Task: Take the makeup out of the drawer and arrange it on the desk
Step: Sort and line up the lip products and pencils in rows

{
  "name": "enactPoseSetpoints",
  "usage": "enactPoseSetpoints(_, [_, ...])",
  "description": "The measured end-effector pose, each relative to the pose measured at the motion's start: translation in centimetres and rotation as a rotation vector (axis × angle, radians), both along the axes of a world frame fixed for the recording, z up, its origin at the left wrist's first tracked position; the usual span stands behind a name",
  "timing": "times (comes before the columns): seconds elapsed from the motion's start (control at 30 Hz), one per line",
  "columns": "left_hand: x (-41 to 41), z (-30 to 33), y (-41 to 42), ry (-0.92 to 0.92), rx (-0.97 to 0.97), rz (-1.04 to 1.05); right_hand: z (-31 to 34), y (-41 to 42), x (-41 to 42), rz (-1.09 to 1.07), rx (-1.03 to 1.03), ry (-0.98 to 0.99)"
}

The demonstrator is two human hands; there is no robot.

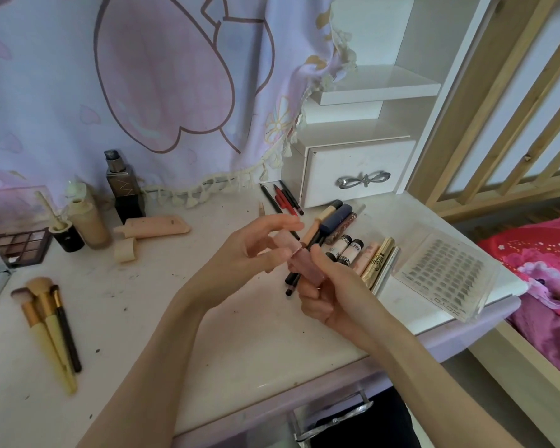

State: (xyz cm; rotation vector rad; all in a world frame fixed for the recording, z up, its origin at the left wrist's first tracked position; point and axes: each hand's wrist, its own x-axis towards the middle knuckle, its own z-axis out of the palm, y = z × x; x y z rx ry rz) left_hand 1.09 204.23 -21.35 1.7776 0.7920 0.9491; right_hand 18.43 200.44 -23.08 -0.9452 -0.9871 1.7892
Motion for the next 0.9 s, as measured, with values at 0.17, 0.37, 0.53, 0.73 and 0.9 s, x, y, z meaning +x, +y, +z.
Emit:
enactPoseSetpoints(0.17, [0.5, 0.2, -0.1, -0.132, -0.047, 0.111, -1.1, -0.2, -0.6, -0.045, 0.182, 0.014])
enactPoseSetpoints(0.37, [-0.3, -0.2, 0.2, -0.057, -0.115, -0.049, -1.5, -0.5, -1.0, -0.150, 0.380, -0.146])
enactPoseSetpoints(0.53, [0.3, -0.2, 0.2, -0.133, -0.142, 0.087, -1.7, -0.5, -0.7, -0.105, 0.342, -0.131])
enactPoseSetpoints(0.73, [0.2, -0.4, 0.2, -0.085, -0.157, 0.013, -1.5, -0.4, -0.5, -0.100, 0.254, -0.019])
enactPoseSetpoints(0.9, [0.1, -0.3, 0.2, -0.166, -0.149, 0.070, -1.7, -0.6, -0.7, -0.107, 0.311, -0.043])
